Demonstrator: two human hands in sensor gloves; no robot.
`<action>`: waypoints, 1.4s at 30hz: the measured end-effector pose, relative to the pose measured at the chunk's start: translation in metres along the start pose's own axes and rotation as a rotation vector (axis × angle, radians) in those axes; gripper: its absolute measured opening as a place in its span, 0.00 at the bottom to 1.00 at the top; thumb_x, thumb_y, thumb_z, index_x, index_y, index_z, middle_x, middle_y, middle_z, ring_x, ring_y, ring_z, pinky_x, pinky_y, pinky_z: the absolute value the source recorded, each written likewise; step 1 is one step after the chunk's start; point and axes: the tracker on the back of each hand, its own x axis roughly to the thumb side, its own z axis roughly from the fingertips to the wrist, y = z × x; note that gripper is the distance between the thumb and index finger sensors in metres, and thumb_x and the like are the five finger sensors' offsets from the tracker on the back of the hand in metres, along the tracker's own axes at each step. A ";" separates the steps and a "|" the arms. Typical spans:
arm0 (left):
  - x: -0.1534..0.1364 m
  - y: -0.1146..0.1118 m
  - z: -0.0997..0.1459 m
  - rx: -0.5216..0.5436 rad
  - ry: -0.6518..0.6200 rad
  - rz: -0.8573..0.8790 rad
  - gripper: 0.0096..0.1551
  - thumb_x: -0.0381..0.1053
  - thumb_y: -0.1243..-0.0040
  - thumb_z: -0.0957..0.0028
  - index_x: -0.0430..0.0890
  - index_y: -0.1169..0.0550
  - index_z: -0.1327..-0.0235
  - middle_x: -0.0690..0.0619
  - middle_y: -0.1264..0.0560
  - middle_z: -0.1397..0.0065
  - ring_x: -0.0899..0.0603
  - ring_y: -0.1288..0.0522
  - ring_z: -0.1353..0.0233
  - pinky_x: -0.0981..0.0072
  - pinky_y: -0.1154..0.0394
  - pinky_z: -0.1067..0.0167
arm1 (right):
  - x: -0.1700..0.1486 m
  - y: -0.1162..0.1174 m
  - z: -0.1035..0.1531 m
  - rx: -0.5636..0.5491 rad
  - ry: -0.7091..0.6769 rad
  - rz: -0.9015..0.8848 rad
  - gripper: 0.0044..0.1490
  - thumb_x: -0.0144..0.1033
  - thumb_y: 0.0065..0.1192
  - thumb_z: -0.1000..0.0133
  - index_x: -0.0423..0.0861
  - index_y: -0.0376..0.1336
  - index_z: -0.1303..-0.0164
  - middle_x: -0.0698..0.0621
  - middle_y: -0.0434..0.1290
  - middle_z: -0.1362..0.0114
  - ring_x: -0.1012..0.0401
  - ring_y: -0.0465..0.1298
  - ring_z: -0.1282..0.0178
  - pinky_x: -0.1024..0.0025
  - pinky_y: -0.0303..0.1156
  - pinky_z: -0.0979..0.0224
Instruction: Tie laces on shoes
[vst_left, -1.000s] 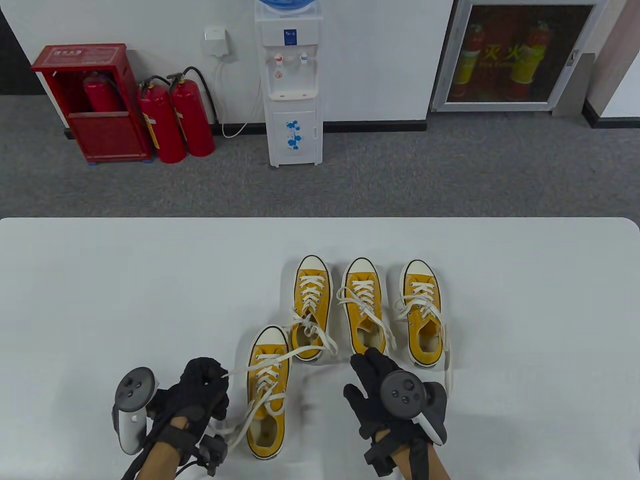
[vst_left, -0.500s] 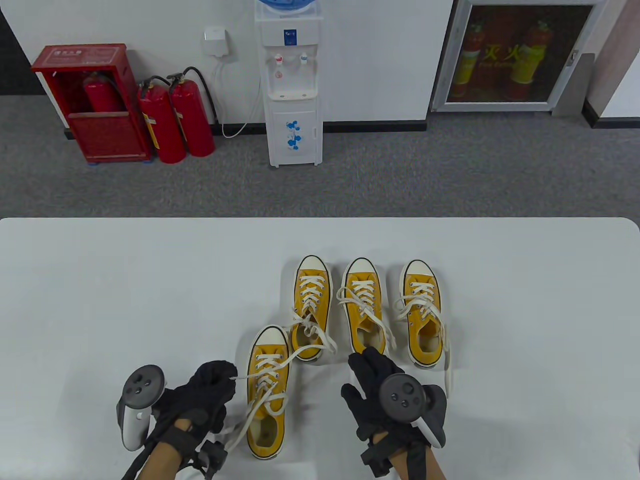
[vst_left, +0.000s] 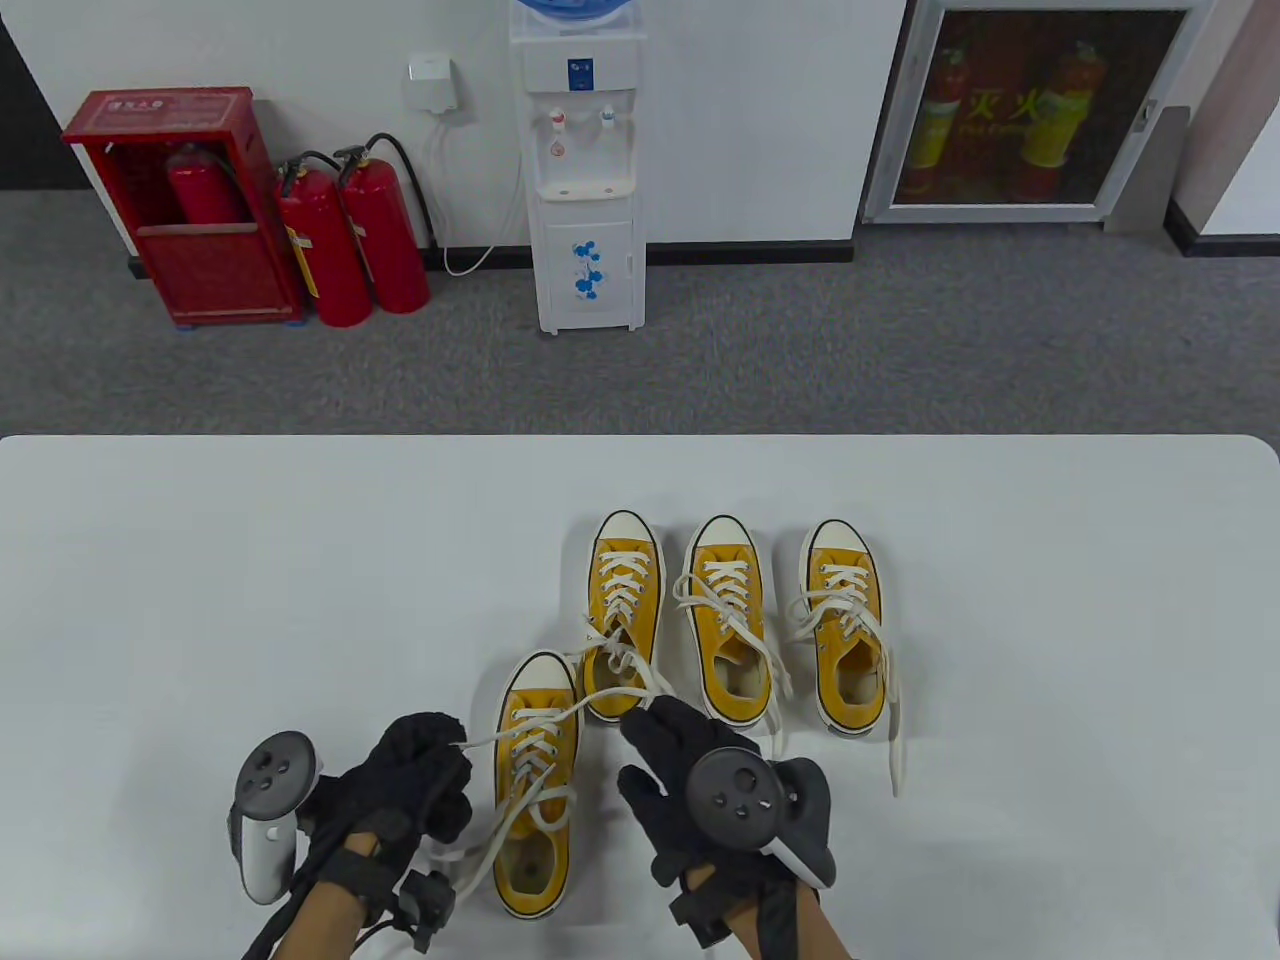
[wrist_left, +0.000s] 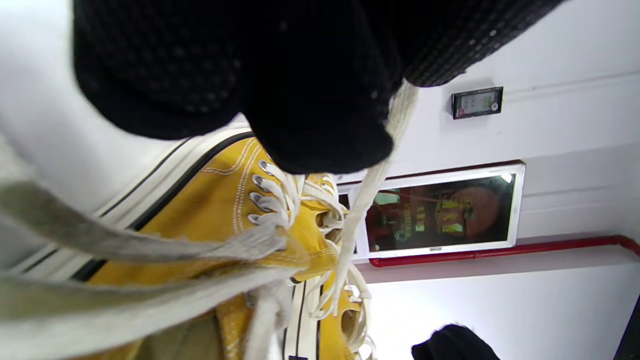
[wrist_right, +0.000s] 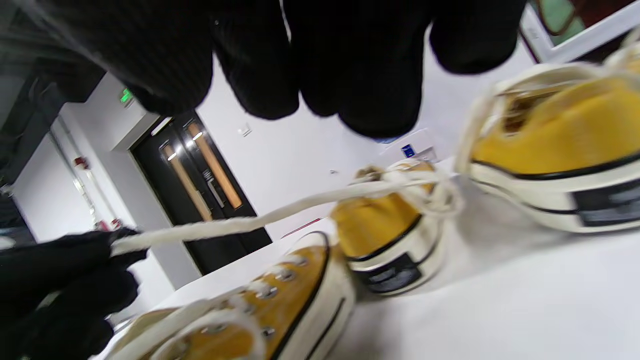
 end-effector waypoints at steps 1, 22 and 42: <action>0.000 0.001 0.000 0.001 -0.003 0.010 0.22 0.56 0.38 0.47 0.60 0.26 0.39 0.59 0.16 0.47 0.53 0.10 0.66 0.57 0.12 0.63 | 0.006 0.004 -0.002 0.015 -0.012 -0.002 0.36 0.51 0.67 0.49 0.47 0.70 0.32 0.45 0.67 0.25 0.51 0.78 0.38 0.42 0.66 0.30; 0.007 0.019 0.003 0.063 -0.041 0.036 0.25 0.54 0.39 0.46 0.58 0.28 0.34 0.57 0.17 0.43 0.56 0.14 0.71 0.63 0.15 0.71 | 0.053 0.091 -0.016 0.274 -0.227 0.075 0.29 0.34 0.74 0.53 0.58 0.74 0.39 0.50 0.54 0.16 0.43 0.57 0.15 0.31 0.50 0.22; 0.007 0.013 0.003 0.047 -0.060 -0.009 0.25 0.55 0.38 0.46 0.57 0.27 0.34 0.56 0.17 0.44 0.55 0.15 0.73 0.63 0.15 0.73 | 0.046 0.076 -0.008 0.125 -0.212 -0.075 0.25 0.39 0.69 0.52 0.46 0.73 0.45 0.48 0.64 0.23 0.44 0.65 0.20 0.31 0.52 0.23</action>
